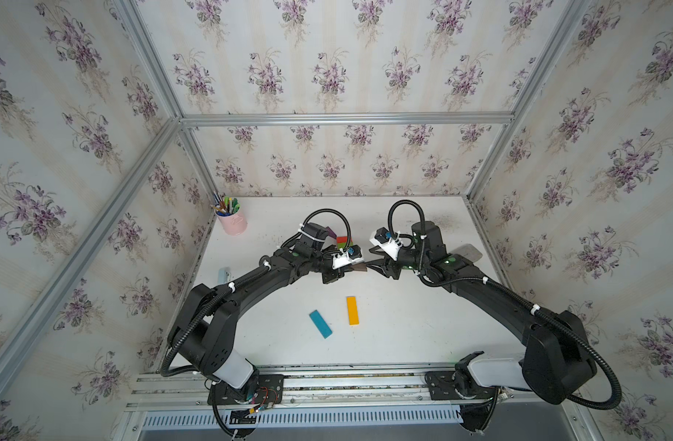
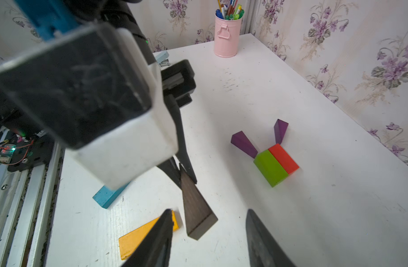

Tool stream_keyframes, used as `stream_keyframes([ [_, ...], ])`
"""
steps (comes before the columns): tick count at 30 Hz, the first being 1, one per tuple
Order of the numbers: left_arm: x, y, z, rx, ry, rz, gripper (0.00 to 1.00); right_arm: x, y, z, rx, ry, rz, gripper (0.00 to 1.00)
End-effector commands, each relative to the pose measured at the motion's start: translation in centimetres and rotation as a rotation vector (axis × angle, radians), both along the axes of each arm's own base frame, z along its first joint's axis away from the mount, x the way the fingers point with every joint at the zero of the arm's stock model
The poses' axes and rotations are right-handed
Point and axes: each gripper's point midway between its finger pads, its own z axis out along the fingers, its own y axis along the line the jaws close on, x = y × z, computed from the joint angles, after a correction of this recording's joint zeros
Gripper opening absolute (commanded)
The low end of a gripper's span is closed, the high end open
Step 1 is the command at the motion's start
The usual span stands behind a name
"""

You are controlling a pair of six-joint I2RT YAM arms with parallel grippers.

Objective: Assemble a small pinwheel with building blocks
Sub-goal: Pick up the building block from the center of the board.

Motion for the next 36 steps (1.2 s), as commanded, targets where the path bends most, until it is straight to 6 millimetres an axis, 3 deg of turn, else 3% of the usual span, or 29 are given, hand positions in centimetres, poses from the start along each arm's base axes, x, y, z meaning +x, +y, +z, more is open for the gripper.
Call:
stream_keyframes([
  [1, 0.2, -0.5, 1.2, -0.042, -0.027, -0.013, 0.03, -0.8, 0.7, -0.5, -0.006, 0.009, 0.061, 0.51],
  [9, 0.0, -0.6, 1.5, -0.052, -0.031, -0.025, 0.03, -0.3, 0.9, -1.8, -0.043, 0.022, 0.045, 0.42],
  [14, -0.1, -0.6, 1.6, -0.055, -0.034, -0.033, 0.03, -0.3, 1.0, -2.2, -0.051, 0.026, 0.046, 0.3],
  [17, -0.2, -0.6, 1.7, -0.057, -0.037, -0.036, 0.03, -0.4, 1.1, -2.1, -0.04, 0.019, 0.055, 0.3],
  [24, -0.3, -0.7, 1.6, -0.06, -0.034, -0.045, 0.03, -0.4, 1.1, -2.4, -0.048, 0.021, 0.056, 0.45],
  [28, -0.3, -0.8, 1.6, -0.06, -0.033, -0.048, 0.03, -0.3, 1.2, -2.1, -0.041, 0.004, 0.047, 0.39],
  [33, -0.3, -0.8, 1.6, -0.06, -0.032, -0.053, 0.03, -0.2, 1.2, -2.5, -0.051, 0.014, 0.049, 0.42],
  [36, -0.4, -0.8, 1.6, -0.059, -0.033, -0.054, 0.03, -0.2, 1.3, -2.5, -0.051, 0.013, 0.049, 0.33],
])
